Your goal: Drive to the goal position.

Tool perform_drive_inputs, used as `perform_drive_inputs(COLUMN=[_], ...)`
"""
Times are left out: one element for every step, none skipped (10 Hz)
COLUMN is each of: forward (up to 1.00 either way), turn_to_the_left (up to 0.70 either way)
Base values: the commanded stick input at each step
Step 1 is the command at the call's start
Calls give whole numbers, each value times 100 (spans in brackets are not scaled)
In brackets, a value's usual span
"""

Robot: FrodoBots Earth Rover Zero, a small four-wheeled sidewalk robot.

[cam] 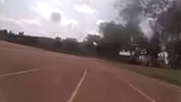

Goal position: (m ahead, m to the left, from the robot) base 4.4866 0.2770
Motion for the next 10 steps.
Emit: perform_drive_inputs(forward=[70, 70, 70, 70, 70, 70, 70, 70, 70, 70], turn_to_the_left=[0, 0, 0, 0, 0, 0, 0, 0, 0, 0])
